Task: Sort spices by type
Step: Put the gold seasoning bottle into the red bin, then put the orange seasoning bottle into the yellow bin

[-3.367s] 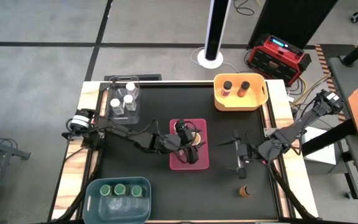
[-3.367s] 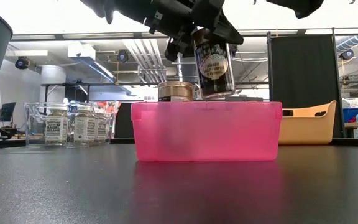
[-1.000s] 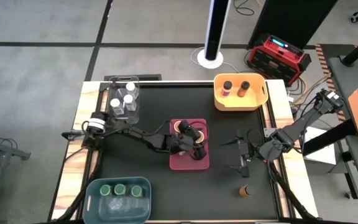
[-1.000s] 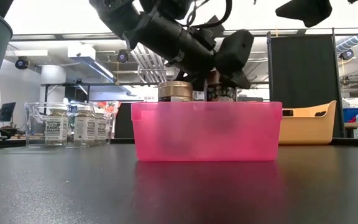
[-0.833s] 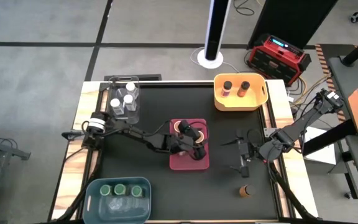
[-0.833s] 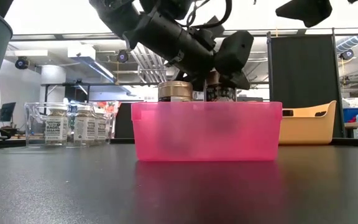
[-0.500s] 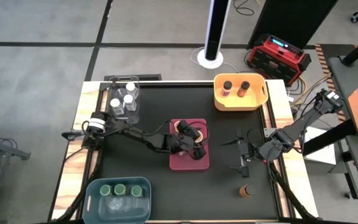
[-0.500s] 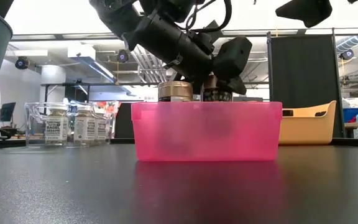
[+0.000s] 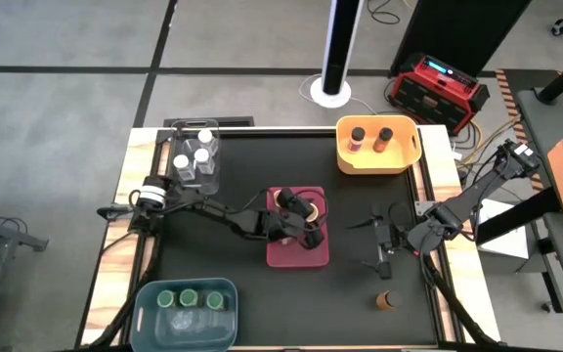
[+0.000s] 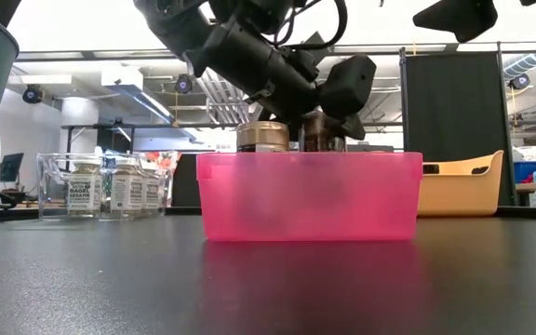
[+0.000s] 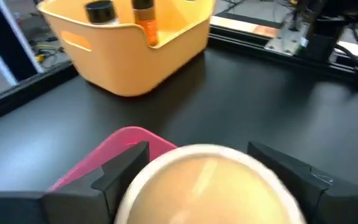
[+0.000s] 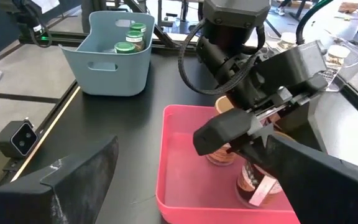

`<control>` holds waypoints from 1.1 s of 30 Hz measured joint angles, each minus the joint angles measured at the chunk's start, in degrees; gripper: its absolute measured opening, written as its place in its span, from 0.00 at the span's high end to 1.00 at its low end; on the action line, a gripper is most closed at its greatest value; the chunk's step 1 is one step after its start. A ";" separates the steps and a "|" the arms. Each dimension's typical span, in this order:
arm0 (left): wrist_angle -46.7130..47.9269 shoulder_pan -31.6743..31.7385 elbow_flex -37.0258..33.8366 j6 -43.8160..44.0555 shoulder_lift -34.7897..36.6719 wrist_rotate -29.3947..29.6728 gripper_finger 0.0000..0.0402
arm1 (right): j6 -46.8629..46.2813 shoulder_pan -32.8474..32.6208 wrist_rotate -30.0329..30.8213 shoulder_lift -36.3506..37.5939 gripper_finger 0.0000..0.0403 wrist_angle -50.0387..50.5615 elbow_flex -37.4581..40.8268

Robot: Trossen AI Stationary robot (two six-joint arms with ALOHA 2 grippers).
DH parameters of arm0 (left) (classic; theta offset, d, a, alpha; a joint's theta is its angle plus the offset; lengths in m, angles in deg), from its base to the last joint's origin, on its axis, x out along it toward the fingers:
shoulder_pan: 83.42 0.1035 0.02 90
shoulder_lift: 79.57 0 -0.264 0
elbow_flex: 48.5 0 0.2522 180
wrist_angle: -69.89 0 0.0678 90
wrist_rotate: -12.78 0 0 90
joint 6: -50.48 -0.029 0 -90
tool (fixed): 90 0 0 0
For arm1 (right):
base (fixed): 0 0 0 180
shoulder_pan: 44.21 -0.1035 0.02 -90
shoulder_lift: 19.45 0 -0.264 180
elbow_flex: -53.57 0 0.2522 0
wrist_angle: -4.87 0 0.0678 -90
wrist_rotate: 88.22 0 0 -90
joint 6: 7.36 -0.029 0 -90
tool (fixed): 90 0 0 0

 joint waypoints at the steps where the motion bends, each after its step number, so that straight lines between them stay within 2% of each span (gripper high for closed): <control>1: 0.01 0.04 -0.04 0.20 0.00 0.79 0.36 | 0.00 0.00 0.00 0.00 0.01 0.01 0.00; 10: -0.11 0.12 -0.05 0.26 0.00 0.84 0.31 | 0.00 0.00 0.00 0.00 0.01 0.01 0.00; 16: -0.46 -0.44 2.06 -4.72 0.00 -0.68 0.31 | -0.19 0.00 0.06 0.00 0.01 -0.01 0.02; 22: 8.38 -1.89 7.94 -9.67 0.66 -1.43 0.31 | -1.73 0.00 0.14 0.14 0.01 0.02 0.02; 27: 15.66 -4.13 11.35 -13.48 3.16 5.24 0.32 | -3.40 0.00 4.12 0.13 0.01 0.35 -0.02; 30: 15.37 -6.38 9.37 -15.86 6.72 9.51 0.33 | -4.52 0.00 5.07 0.04 0.01 2.25 -1.13; 33: 14.80 -8.55 5.86 -15.21 11.02 9.66 0.34 | -6.29 0.00 5.05 0.04 0.01 5.52 -3.68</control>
